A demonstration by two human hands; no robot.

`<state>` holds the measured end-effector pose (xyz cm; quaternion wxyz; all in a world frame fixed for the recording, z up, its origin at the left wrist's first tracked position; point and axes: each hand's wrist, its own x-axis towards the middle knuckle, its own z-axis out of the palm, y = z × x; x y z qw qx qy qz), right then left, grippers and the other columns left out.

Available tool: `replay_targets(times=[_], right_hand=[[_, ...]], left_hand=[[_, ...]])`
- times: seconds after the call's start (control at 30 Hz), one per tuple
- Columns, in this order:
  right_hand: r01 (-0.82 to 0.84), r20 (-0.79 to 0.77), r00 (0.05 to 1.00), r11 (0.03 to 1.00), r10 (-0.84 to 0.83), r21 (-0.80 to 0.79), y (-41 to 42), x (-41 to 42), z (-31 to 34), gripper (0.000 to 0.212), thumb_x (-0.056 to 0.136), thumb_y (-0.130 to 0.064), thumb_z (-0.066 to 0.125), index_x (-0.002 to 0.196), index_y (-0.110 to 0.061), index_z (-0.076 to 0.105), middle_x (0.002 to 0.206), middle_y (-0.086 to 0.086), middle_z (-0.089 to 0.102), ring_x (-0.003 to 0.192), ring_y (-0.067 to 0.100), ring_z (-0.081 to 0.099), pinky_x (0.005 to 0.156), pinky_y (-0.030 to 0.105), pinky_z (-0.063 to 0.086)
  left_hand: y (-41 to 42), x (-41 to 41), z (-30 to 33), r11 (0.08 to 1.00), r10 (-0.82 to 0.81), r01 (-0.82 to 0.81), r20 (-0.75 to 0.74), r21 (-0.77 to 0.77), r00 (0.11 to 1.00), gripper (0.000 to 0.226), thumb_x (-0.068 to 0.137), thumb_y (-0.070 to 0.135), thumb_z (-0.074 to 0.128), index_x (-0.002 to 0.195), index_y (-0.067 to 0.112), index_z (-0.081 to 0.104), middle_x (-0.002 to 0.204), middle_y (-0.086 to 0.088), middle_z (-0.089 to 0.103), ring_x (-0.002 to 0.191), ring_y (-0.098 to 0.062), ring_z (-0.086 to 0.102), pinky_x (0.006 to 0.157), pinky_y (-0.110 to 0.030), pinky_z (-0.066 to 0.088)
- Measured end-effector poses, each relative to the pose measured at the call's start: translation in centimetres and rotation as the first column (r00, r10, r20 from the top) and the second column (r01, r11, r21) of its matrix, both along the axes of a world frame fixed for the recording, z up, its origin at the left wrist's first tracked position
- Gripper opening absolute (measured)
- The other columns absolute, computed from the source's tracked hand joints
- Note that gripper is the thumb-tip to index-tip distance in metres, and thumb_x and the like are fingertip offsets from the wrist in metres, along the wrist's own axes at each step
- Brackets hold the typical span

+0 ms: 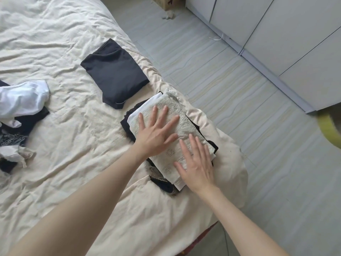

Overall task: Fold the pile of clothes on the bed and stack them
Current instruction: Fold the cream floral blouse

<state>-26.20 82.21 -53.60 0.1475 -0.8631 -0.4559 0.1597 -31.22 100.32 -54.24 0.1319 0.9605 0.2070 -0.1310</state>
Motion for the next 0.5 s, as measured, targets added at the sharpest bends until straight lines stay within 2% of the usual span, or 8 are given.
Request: replay_targets(times=[0.07, 0.23, 0.33, 0.5], right_hand=[[-0.024, -0.022, 1.000, 0.996, 0.023, -0.088, -0.2, 1.3, -1.7, 0.072, 0.092, -0.053, 0.047, 0.149, -0.029, 0.010, 0.156, 0.002, -0.006, 0.146, 0.024, -0.007, 0.117, 0.037, -0.008], [-0.084, -0.029, 0.996, 0.954, 0.079, -0.288, -0.4, 3.2, -4.8, 0.069, 0.093, -0.063, 0.022, 0.136, -0.039, -0.026, 0.147, -0.005, -0.032, 0.141, 0.016, -0.027, 0.112, 0.031, -0.021], [-0.107, -0.070, 0.994, 0.939, 0.089, -0.328, 0.0, 3.8, -5.5, 0.067, 0.094, -0.062, 0.021, 0.134, -0.040, -0.029, 0.145, -0.006, -0.034, 0.135, 0.012, -0.033, 0.111, 0.031, -0.022], [-0.113, -0.177, 0.983, 0.933, 0.055, -0.341, 0.7, 4.5, -4.3, 0.068, 0.095, -0.060, 0.026, 0.142, -0.038, -0.019, 0.154, -0.004, -0.025, 0.143, 0.015, -0.024, 0.112, 0.031, -0.019]], left_hand=[[0.2, 0.6, -1.1, 1.000, 0.003, -0.003, -0.027, 0.019, 1.000, 0.068, 0.078, 0.073, -0.004, 0.141, 0.051, -0.016, 0.148, 0.007, -0.032, 0.136, -0.026, -0.033, 0.100, -0.061, -0.022], [-0.6, 2.0, -4.2, 0.997, 0.045, -0.043, -0.034, 0.070, 0.998, 0.059, 0.086, 0.068, 0.000, 0.138, 0.051, -0.021, 0.148, 0.009, -0.032, 0.138, -0.026, -0.032, 0.101, -0.064, -0.024], [-0.4, 2.3, -5.2, 0.997, 0.057, -0.054, -0.059, 0.061, 0.997, 0.056, 0.085, 0.067, -0.005, 0.134, 0.052, -0.026, 0.148, 0.009, -0.033, 0.136, -0.025, -0.035, 0.100, -0.063, -0.025], [-0.1, 3.3, -4.5, 0.999, 0.032, -0.028, -0.125, 0.037, 0.992, 0.059, 0.088, 0.066, 0.000, 0.141, 0.049, -0.019, 0.153, 0.006, -0.028, 0.134, -0.023, -0.036, 0.101, -0.065, -0.023]])
